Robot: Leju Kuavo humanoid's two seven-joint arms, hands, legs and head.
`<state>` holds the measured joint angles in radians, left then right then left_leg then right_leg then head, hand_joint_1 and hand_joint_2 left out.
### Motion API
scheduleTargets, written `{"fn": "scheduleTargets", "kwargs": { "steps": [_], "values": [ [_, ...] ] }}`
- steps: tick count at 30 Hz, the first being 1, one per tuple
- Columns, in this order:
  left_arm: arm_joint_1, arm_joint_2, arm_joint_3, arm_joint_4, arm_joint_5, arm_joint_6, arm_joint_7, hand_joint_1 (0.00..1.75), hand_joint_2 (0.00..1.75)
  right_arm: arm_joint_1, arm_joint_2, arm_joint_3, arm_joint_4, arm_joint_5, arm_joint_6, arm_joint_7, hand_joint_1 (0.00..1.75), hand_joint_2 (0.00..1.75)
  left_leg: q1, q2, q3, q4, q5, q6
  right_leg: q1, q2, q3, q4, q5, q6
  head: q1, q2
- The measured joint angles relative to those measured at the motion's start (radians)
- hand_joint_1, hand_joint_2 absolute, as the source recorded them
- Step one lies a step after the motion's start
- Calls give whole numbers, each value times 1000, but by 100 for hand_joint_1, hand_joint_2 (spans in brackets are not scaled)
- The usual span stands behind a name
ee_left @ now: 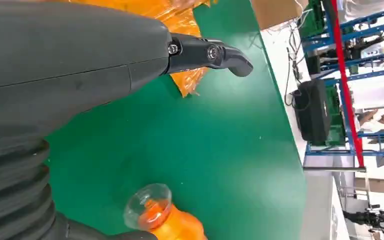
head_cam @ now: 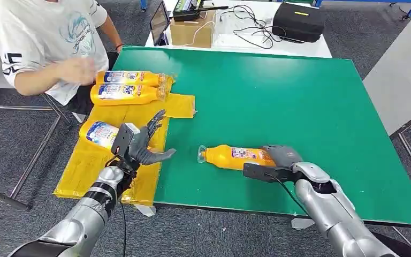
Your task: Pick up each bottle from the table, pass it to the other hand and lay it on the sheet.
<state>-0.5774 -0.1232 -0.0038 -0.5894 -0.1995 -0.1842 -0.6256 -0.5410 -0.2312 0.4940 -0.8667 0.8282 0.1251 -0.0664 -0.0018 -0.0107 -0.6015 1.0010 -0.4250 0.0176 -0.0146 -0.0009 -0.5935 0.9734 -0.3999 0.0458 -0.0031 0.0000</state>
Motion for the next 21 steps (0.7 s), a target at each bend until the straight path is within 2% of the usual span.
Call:
{"fn": "scheduleTargets", "kwargs": {
  "steps": [7, 12, 15, 18, 21],
  "values": [
    [-20, -2, 0, 35, -22, 38, 47, 0, 175, -33, -6, 27, 52, -64, 14, -23, 175, 175, 0, 0, 0, 0, 0, 0, 0, 0, 0, 0, 0, 0, 0, 0],
    [-28, -2, 0, 48, -22, 67, 56, 0, 175, -29, 13, 30, 65, -129, -81, -41, 175, 175, 0, 1, 0, 0, 0, 0, 0, 0, 0, 0, 0, 0, 0, 0],
    [-29, -5, 0, 48, -10, 93, 57, 0, 175, 2, 53, 4, 63, -181, -220, -65, 175, 175, 0, 0, 0, 0, 0, 0, 0, 0, 0, 1, 0, 0, 1, 0],
    [-32, -20, 0, 48, 13, 119, 67, 0, 175, 39, 138, -54, 38, -243, -398, -106, 175, 175, 0, 2, 0, 0, 0, 0, 1, 0, -1, 1, 0, 0, 0, 0],
    [-38, -42, 0, 45, 34, 135, 87, 0, 175, 75, 237, -118, 14, -351, -477, -186, 175, 175, 1, 1, -1, 0, 0, 0, 1, 0, -2, 1, 0, 0, 0, 0]
  ]
}}
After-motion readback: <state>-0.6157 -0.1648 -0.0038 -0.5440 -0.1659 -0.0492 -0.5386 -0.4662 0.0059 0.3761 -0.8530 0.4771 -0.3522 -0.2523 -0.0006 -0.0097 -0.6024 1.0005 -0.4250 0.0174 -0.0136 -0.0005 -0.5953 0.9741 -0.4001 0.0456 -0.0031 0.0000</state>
